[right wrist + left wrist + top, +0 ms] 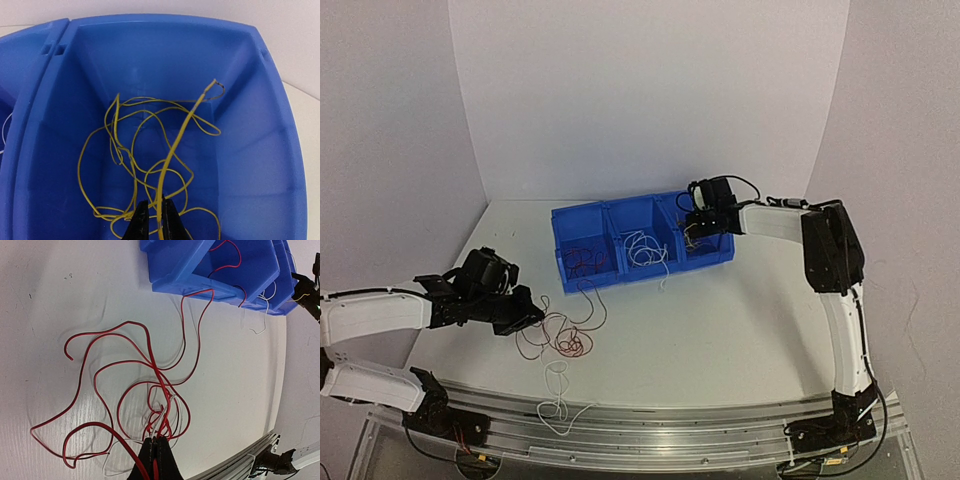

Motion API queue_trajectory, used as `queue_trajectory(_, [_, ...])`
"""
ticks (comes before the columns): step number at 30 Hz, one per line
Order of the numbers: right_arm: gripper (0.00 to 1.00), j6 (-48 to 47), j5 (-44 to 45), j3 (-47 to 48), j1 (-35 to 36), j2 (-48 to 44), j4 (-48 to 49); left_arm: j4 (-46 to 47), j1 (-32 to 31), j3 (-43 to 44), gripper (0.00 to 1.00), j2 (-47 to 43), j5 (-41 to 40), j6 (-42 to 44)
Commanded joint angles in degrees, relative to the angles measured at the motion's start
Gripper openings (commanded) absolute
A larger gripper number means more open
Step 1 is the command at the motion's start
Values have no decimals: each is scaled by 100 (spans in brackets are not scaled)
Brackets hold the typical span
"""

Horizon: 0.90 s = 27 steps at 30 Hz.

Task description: Untangle the cables

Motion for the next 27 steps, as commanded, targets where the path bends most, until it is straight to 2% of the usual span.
queue_trajectory(1, [9, -843, -210, 349, 3, 207, 55, -60, -29, 158, 0, -52, 98, -6])
queue_trajectory(4, [10, -964, -39, 362, 8, 233, 65, -62, -29, 175, 0, -42, 127, -3])
queue_trajectory(9, [18, -1304, 158, 331, 7, 221, 48, -64, -35, 177, 0, -130, 151, 6])
queue_trajectory(18, [44, -1330, -382, -458, 4, -1398, 16, -30, -43, 84, 0, -419, 146, 27])
queue_trajectory(23, [49, -1605, -291, -853, 6, -2008, 10, -3, -53, 45, 0, -556, 166, 33])
queue_trajectory(27, [53, -2196, 308, -873, 6, -1998, -9, -34, -62, 31, 0, -634, 158, 41])
